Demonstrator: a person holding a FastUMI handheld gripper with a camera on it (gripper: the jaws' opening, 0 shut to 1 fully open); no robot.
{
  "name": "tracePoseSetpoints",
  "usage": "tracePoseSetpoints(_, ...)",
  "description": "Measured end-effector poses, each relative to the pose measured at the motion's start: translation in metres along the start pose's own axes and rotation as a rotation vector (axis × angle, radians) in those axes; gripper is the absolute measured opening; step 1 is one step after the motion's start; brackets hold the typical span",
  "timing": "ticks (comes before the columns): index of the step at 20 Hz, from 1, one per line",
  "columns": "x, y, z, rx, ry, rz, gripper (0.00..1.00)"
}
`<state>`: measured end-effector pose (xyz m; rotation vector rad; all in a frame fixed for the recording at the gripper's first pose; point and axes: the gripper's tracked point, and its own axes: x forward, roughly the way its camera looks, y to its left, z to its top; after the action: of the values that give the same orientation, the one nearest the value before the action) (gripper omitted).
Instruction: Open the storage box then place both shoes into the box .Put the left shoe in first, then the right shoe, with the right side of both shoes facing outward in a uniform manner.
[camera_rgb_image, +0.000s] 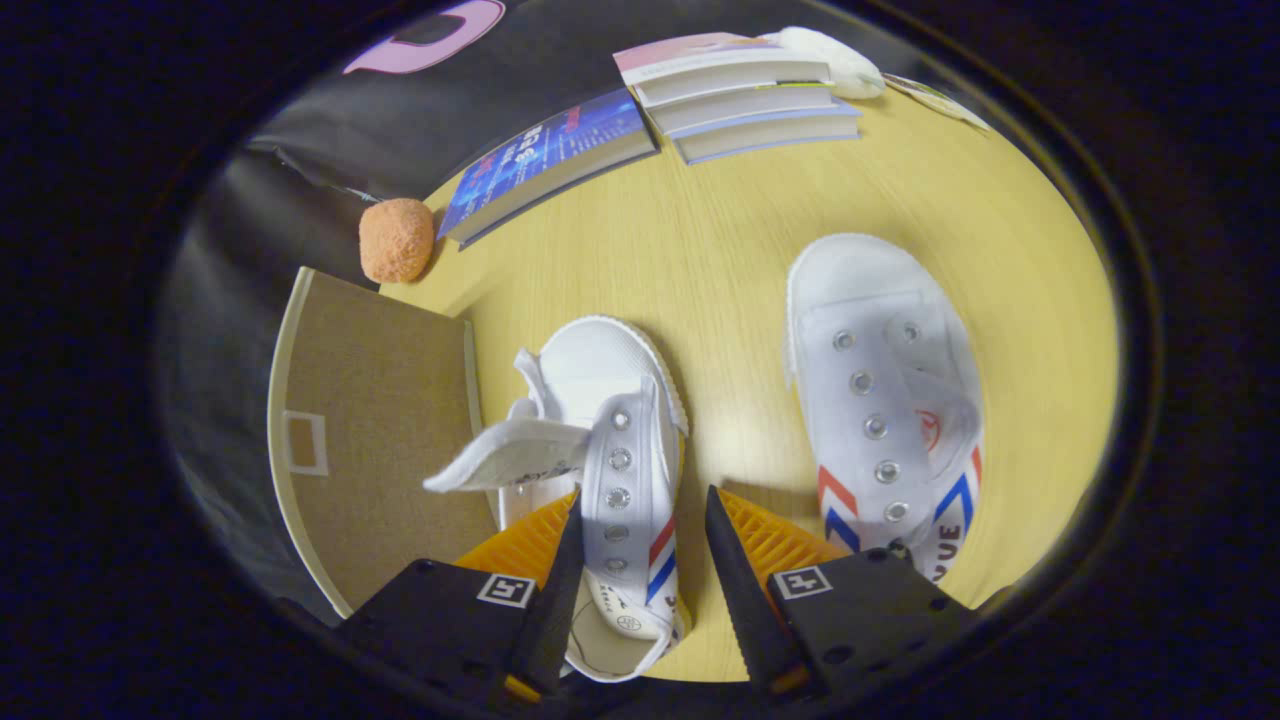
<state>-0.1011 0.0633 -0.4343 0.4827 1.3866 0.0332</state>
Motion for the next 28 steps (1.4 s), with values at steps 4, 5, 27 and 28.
tracePoseSetpoints(4,0.008,0.003,-0.004,0.027,0.025,0.018,0.55)
tracePoseSetpoints(5,0.003,0.001,-0.003,0.032,0.029,0.012,0.49)
tracePoseSetpoints(27,-0.149,0.164,0.111,0.077,-0.307,0.366,0.11)
tracePoseSetpoints(28,-0.153,0.191,0.111,0.057,-0.308,0.401,0.11)
